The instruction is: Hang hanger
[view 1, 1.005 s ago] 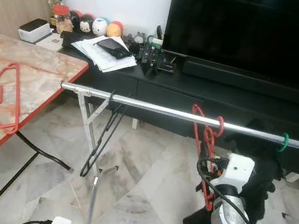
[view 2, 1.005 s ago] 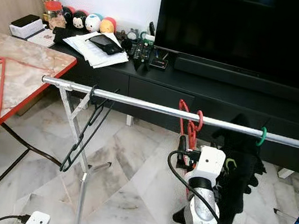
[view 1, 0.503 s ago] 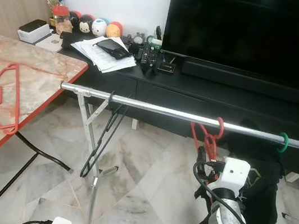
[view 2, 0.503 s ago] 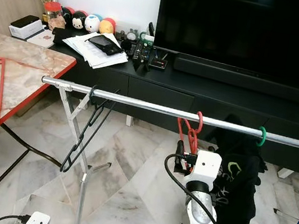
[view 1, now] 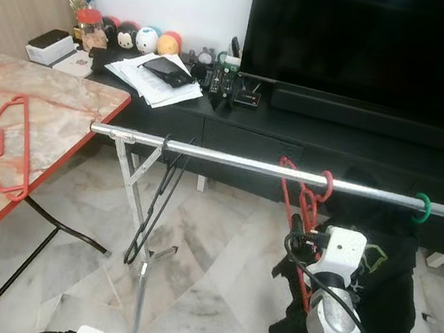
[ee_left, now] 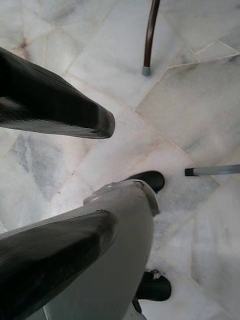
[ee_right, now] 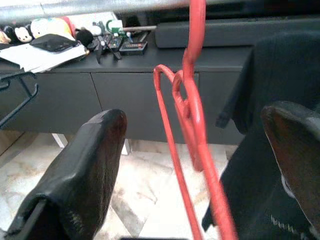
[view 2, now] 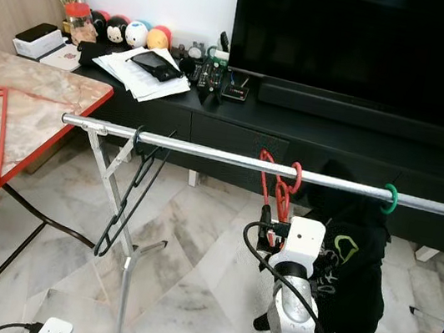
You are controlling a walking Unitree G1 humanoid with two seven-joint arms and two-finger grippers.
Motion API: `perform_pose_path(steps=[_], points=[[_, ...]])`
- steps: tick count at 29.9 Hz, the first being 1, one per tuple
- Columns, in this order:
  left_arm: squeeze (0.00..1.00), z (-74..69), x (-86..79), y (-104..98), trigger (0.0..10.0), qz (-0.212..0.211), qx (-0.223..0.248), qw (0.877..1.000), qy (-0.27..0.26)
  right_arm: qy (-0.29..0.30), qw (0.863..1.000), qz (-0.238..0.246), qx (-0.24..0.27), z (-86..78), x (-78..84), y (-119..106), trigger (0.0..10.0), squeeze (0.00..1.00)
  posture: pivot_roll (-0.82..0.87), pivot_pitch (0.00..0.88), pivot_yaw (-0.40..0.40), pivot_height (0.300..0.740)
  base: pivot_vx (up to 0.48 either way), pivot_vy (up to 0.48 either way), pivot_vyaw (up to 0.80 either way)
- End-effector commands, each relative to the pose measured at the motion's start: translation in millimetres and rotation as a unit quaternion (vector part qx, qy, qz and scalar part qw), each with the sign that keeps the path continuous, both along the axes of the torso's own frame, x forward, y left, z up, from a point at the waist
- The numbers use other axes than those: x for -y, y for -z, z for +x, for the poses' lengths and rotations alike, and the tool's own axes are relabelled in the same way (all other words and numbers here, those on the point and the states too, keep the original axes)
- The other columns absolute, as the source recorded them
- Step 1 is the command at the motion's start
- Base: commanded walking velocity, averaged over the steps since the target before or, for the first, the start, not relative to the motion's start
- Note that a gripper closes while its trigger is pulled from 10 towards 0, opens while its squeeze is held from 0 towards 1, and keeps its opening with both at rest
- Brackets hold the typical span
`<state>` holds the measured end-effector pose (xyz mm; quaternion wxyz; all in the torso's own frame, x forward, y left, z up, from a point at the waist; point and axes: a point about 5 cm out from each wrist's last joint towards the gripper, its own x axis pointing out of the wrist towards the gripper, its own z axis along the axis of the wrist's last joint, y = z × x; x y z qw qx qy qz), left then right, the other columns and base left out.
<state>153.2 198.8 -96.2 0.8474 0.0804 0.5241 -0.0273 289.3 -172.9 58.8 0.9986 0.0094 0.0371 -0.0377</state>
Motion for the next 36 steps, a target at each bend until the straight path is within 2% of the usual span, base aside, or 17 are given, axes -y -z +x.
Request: perform_pose_path(steps=[1,15,24,27,29,32,36], points=[[0.0,-15.7,-1.5,5.9,10.0,0.002,-0.032,0.999,0.0,0.002,1.0,0.005,0.002,1.2,-1.8,0.1,10.0,0.0,-0.08,0.0,0.012,0.74,-0.3,0.0,0.0],[0.0,-10.8,-0.3,4.4,10.0,0.001,-0.024,1.0,-0.003,0.002,1.0,0.0,0.015,8.9,1.8,-6.5,10.0,0.0,-0.06,0.0,-0.009,0.74,-0.3,0.0,0.0],[0.0,-8.4,-0.3,3.5,10.0,0.0,-0.021,1.0,-0.007,-0.008,1.0,0.002,0.007,13.9,-3.8,-3.1,10.0,0.0,-0.05,0.0,-0.014,0.74,-0.303,0.0,0.0],[0.0,-7.2,-0.1,3.1,10.0,-0.002,-0.02,1.0,-0.008,0.001,1.0,0.005,-0.029,16.4,2.5,9.3,10.0,0.0,-0.05,0.0,-0.015,0.74,-0.304,0.0,0.0],[0.0,-7.1,0.0,3.1,10.0,-0.002,-0.02,1.0,-0.008,0.002,0.999,0.005,-0.034,16.5,3.3,11.0,10.0,0.0,-0.05,0.0,-0.015,0.74,-0.304,0.0,0.0],[0.0,-5.7,0.3,2.7,10.0,-0.002,-0.018,1.0,-0.009,0.028,0.995,0.008,-0.095,11.9,16.0,31.5,10.0,0.0,-0.04,0.0,-0.013,0.74,-0.304,0.0,0.0],[0.0,-4.8,0.4,2.3,10.0,-0.002,-0.017,1.0,-0.009,0.017,0.987,0.007,-0.162,2.1,18.2,52.9,10.0,0.0,-0.05,0.0,-0.009,0.74,-0.303,0.0,0.0]])
